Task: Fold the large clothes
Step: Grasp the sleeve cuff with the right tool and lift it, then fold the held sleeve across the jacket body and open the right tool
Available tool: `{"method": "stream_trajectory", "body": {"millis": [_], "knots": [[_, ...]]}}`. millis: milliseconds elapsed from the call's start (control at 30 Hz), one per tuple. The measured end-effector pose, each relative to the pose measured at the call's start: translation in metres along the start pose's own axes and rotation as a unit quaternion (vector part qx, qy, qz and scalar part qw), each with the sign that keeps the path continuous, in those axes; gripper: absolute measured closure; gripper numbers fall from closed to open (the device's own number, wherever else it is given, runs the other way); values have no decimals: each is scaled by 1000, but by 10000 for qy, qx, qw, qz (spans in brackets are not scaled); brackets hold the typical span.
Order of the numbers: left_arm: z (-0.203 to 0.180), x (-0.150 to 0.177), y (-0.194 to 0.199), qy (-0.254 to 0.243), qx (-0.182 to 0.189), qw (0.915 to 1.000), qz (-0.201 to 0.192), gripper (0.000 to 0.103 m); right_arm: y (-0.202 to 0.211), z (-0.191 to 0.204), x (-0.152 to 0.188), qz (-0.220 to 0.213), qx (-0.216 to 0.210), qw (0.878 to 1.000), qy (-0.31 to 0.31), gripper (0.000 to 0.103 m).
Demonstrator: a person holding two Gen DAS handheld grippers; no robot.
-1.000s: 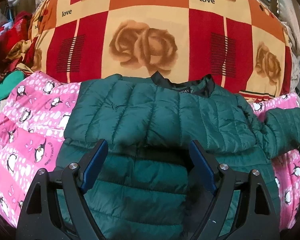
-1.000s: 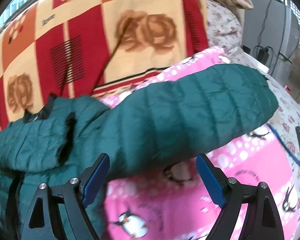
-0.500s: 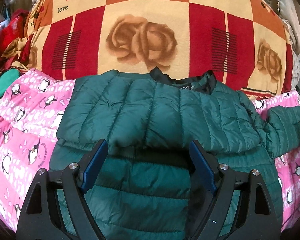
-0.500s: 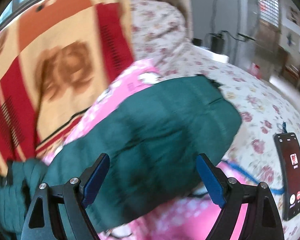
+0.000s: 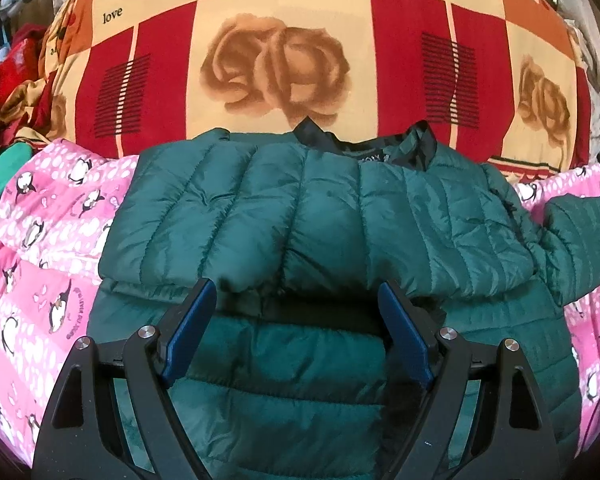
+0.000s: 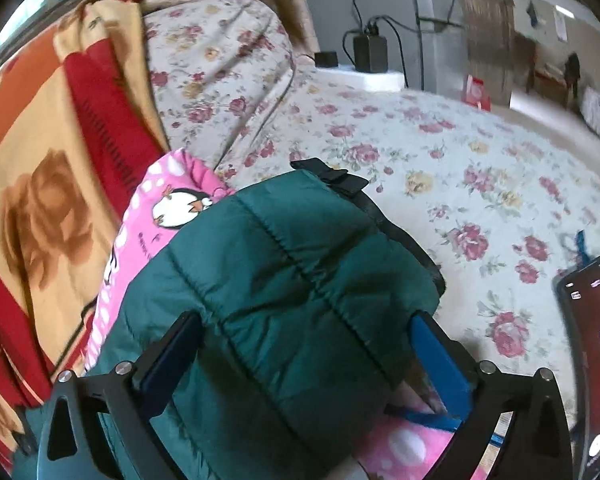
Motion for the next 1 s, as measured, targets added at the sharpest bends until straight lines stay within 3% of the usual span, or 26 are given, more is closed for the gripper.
{"method": "stream_trajectory", "body": {"millis": [67, 100, 133, 167, 200, 300, 633, 733, 767, 1000], "knots": [[-1, 1, -3, -20, -20, 10000, 32, 20, -4, 2, -1, 4, -81, 10000, 29, 1], [-1, 2, -5, -32, -32, 10000, 49, 20, -6, 5, -1, 16, -131, 9998, 139, 6], [-1, 3, -6, -45, -44, 10000, 63, 20, -7, 8, -1, 25, -181, 9996, 227, 15], [-1, 3, -7, -51, -51, 10000, 68, 20, -7, 12, 0, 59, -386, 9987, 340, 40], [-1, 4, -7, -54, -56, 9999, 70, 20, -6, 15, 1, 74, -537, 9978, 384, 51], [2, 3, -6, -37, -68, 10000, 41, 20, 8, 29, 3, -73, -737, 9952, 635, 67], [17, -6, 8, 134, -168, 9996, -182, 20, 85, 91, 34, -537, -1651, 9744, 1427, 71], [22, -7, 9, 152, -238, 9994, -212, 20, 99, 119, 51, -500, -1871, 9647, 1785, 71], [23, -8, 9, 148, -263, 9993, -209, 20, 101, 130, 57, -473, -1901, 9611, 1946, 76], [38, -9, 14, 244, -335, 9988, -247, 20, 102, 196, 107, 6, -2436, 9384, 2452, 80]]}}
Point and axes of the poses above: each gripper's, at about its wrist camera, not at the fingertips, and y roughly against the way its jaws point, z to its left, x to its underside, the point moved 2 cm from there along -y, roughly the way its jaws point, and after that the axes turned 7 degrees about -x, right-handed, at the moved point
